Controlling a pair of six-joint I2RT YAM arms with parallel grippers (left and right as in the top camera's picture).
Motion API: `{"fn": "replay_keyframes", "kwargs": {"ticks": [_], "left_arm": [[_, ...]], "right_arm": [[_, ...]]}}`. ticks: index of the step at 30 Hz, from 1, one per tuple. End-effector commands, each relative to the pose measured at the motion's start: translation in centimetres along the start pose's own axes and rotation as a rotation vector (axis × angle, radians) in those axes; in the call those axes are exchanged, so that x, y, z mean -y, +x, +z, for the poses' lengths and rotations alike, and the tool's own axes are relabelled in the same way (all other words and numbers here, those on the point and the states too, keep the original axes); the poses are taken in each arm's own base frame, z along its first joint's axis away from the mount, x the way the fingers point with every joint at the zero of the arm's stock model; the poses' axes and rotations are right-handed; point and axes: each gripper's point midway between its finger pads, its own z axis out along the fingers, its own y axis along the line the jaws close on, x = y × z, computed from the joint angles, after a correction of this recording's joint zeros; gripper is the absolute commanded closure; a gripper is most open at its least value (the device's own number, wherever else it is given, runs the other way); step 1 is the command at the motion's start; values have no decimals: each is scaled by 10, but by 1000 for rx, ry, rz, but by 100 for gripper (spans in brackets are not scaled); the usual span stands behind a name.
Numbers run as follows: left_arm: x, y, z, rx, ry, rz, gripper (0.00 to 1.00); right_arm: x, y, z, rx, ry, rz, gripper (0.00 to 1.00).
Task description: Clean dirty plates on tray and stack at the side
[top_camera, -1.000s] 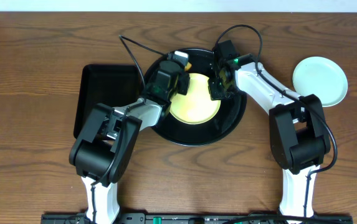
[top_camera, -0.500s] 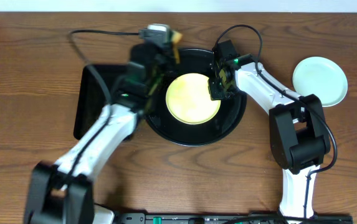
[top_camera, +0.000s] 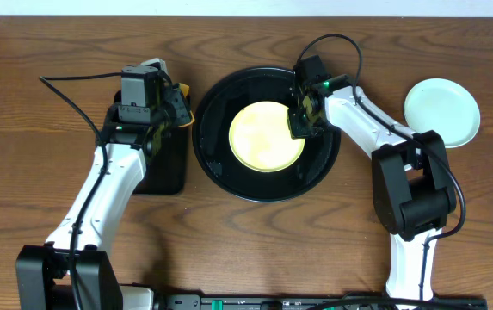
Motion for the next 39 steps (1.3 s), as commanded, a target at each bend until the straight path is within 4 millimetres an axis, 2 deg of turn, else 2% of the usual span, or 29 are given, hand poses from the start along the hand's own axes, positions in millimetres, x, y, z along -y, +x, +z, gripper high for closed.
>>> {"fn": "replay_keyframes", "kwargs": {"ticks": [1,3,7,11,14,24,27,31,34,39], "left_arm": [[9,2,-1,-19,56,-45,92],[20,9,-1,-54,112,-44,92],[41,36,3,-168,173,-118,92],[75,70,12,-329,316,-173,93],[97,86,15,-448,428,-222,93],[145,91,56,-632,525,-256,93],[147,97,74,-648,492,-270,93],[130,100,96,-627,398,-312,93],[118,97,105,-586,339,-309,93],[122,95,113,-556,351,-292,93]], "right_arm": [[4,16,21,-61,23,2,99],[4,16,21,-60,23,2,99],[4,16,21,-60,23,2,99],[4,16,21,-60,23,2,99],[4,16,21,-60,23,2,99],[4,16,21,-61,23,2,99],[4,16,21,-61,23,2,99],[4,16,21,-61,23,1,99],[4,16,21,-61,23,1,99],[4,16,21,-61,23,2,99]]}}
